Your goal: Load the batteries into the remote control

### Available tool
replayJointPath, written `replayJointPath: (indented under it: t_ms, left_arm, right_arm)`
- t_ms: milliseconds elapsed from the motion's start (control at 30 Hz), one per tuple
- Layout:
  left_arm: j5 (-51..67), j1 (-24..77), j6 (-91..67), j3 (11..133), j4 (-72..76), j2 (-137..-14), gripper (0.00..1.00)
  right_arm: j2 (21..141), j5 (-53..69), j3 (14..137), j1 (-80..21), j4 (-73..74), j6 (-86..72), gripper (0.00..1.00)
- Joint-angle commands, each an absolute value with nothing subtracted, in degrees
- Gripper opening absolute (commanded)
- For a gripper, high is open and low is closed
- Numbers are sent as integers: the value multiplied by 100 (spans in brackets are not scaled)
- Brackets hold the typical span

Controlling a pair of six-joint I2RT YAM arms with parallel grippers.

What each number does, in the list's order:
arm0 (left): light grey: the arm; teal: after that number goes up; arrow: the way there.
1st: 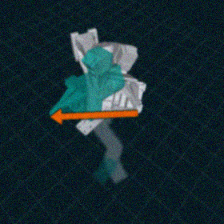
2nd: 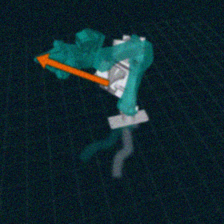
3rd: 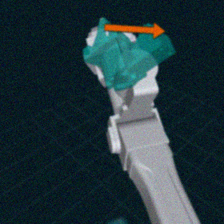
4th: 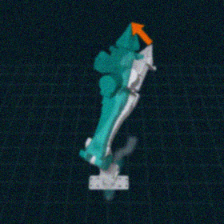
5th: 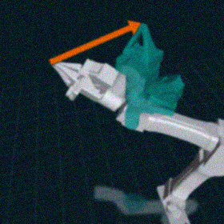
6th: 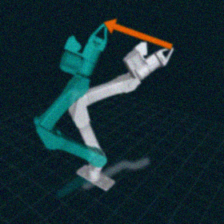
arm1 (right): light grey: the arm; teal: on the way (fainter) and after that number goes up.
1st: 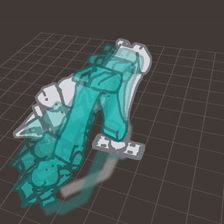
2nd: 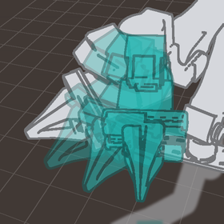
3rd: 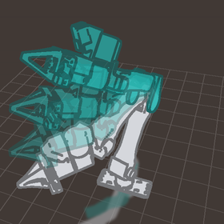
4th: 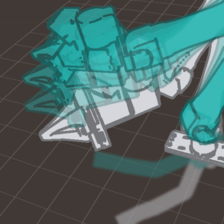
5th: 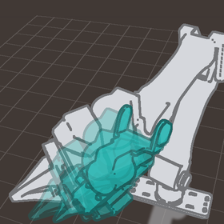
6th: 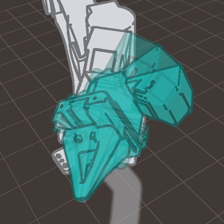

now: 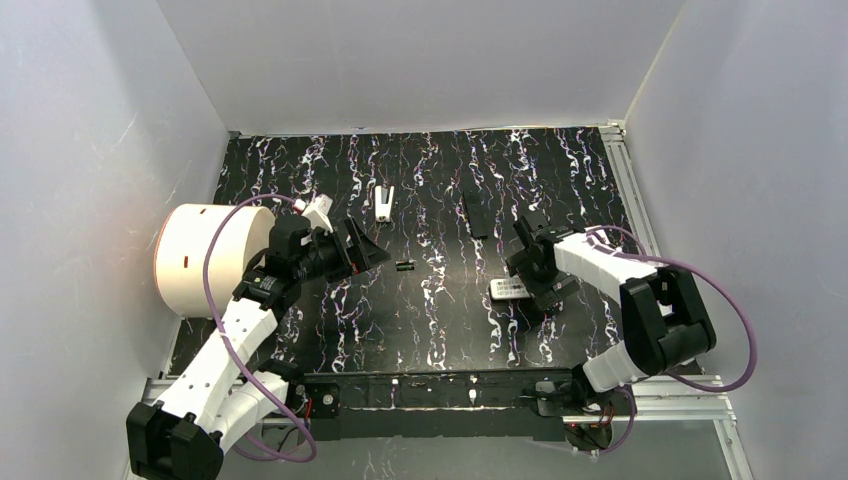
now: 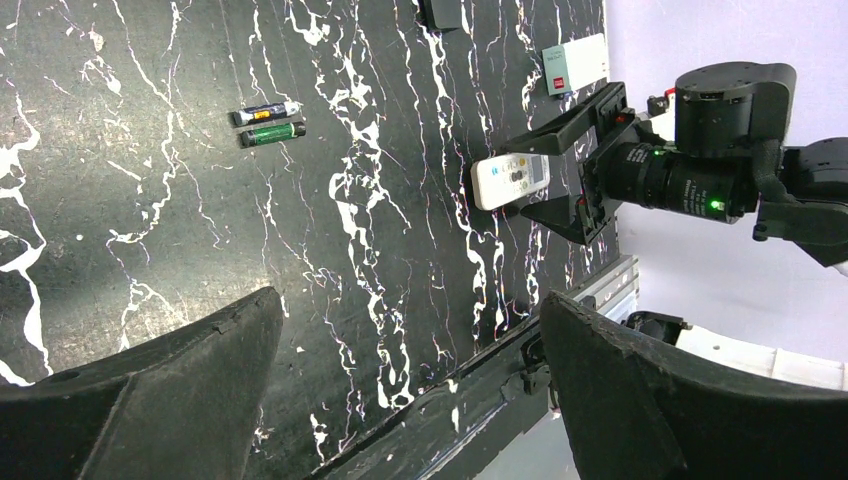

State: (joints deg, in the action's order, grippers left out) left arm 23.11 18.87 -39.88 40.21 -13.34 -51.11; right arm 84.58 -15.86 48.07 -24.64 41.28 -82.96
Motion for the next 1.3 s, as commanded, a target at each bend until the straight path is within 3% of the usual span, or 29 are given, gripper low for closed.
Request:
replayJointPath:
  t_ms: [0,133,333,467,600,733,967,1100,1267]
  left_arm:
    - [2329,1888,-3946,3995,-1352,-4982,99]
    - [2336,1885,-3945,3998,-1370,-4988,98]
    - [2355,1890,-3973,4026,-1357,-5026,98]
    - [2373,1884,-3964,4114,-1357,-5082,98]
    - [2503,1887,-3954,4223,-1286,-5230,98]
    - [3091,1904,-3962,4254,-918,-5387,98]
    - [4072,2516,-4549,4159,426,-5739,97]
    - [4107,2605,-4868,4399,441,-5661,98]
    - [4513,2602,-5589,4708,976,-5462,99]
  right_arm:
    - [8679,-1789,4852,-2415,4071,-8361,97]
    - [8887,-2025,4965,-2413,4216,-8191,91]
    - [8717,-2403,5043,-2433,4104,-7554,50]
    - [8197,-2103,4806,-2467,2862,-6186,34]
    - [7963,-1385,4866,-2601,1929,-4826,32]
    - [7545,474,4629,-2747,331,-4095,34]
    - [7345,2680,4684,-3363,-2577,-5061,36]
    - [7440,3293,4745,-3490,-4472,-6102,38]
    - [7553,3704,4958,-3542,-5471,-6944,38]
